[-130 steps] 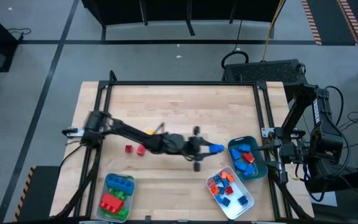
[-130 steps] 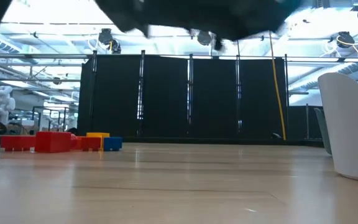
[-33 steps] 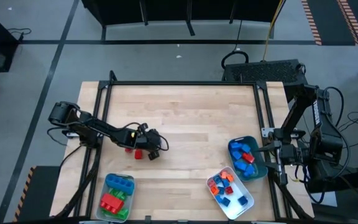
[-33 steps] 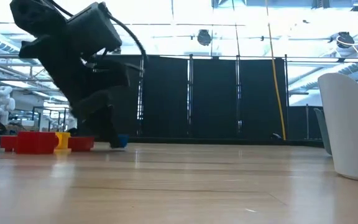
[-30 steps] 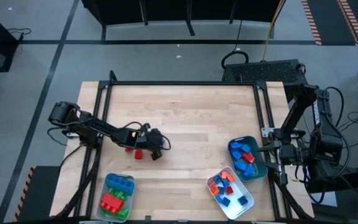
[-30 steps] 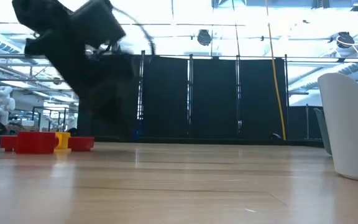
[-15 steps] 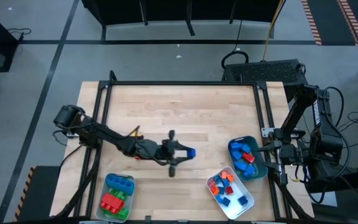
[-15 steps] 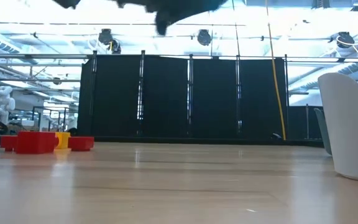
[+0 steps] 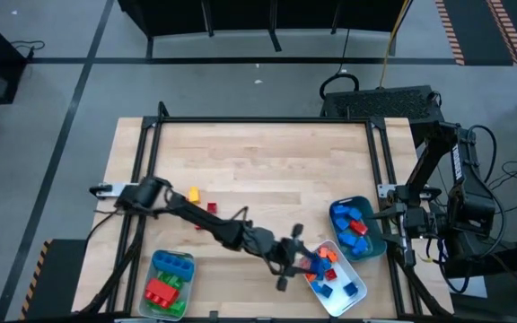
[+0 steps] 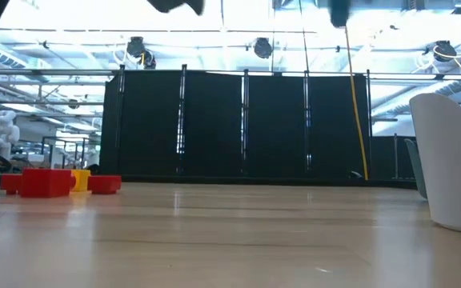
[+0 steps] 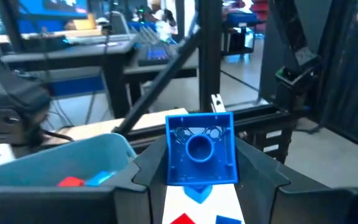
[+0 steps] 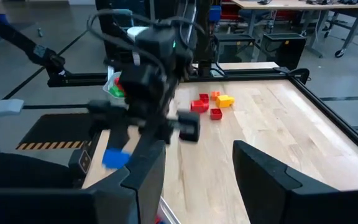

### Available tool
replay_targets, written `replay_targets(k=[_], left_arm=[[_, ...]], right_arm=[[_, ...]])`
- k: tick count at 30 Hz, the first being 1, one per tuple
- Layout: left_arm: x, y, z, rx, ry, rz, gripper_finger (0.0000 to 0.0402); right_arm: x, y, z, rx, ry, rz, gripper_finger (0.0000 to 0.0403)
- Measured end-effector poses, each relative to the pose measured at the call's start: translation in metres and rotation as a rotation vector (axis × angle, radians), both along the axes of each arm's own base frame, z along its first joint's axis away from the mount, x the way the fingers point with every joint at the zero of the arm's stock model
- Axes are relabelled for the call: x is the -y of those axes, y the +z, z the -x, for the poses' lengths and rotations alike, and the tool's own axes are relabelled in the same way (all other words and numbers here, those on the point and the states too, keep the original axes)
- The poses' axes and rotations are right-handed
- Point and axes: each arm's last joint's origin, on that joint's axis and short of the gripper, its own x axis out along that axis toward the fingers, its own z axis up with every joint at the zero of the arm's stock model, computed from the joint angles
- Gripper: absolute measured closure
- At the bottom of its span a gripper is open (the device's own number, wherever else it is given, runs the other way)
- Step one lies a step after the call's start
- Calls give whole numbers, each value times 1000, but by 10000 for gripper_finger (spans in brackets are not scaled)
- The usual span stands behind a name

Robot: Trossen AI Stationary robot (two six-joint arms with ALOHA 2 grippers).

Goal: Sort blocks by size
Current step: Put the small square blue game piece into the white bin, then put the big square yellow game piece into the blue bin

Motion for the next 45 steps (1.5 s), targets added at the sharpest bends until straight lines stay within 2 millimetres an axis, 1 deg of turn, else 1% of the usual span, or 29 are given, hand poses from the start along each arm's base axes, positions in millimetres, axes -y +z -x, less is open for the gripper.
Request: replay_targets(k=[3, 6, 8, 10, 12, 16, 19, 21, 23, 24, 27, 28, 31, 32, 34, 36, 38, 42, 45], left_arm=[[5, -12, -14, -9, -15, -2, 259], [8, -17, -23, 1, -15, 3, 259], [9, -20, -27, 5, 31, 3, 259], [6, -24, -31, 1, 85, 0, 246], [2, -27, -34, -6, 99, -3, 222], [-4, -26, -37, -5, 82, -3, 178], [-6, -28, -37, -33, 37, -8, 158], [-7, -29, -36, -90, 35, -26, 152], [-10, -19, -31, -162, 56, -71, 151], [-13, -10, -26, -194, 69, -112, 151], [-21, 20, -8, -297, 132, -254, 153], [-24, 27, 0, -337, 148, -290, 153], [-38, 39, 29, -501, 234, -389, 153], [-45, 42, 40, -556, 304, -402, 153], [-62, 46, 64, -635, 474, -375, 153], [-77, 43, 93, -691, 643, -312, 153], [-88, 35, 124, -723, 785, -237, 153], [-100, 22, 188, -740, 1030, -54, 153], [-106, 11, 227, -713, 1188, 68, 153]], right_arm=[[0, 0, 0, 0, 0, 0, 232], [0, 0, 0, -1, 1, -1, 232], [0, 0, 0, -2, 1, -1, 232], [0, 0, 0, -3, 1, -1, 232], [0, 0, 0, -3, 2, -1, 232], [0, 0, 0, -4, 2, -1, 232], [0, 0, 0, -4, 2, -1, 232], [0, 0, 0, -4, 2, -1, 232], [0, 0, 0, -4, 2, -1, 232], [0, 0, 0, -5, 3, -1, 232], [0, 0, 0, -8, 4, -1, 232], [0, 0, 0, -8, 4, -1, 232], [0, 0, 0, -8, 4, -1, 232], [0, 0, 0, -8, 4, -1, 232], [0, 0, 0, -8, 5, -1, 232], [0, 0, 0, -8, 7, 9, 232], [0, 0, 0, -9, 13, 27, 232], [0, 0, 0, -11, 23, 60, 232], [0, 0, 0, -8, 26, 81, 232]])
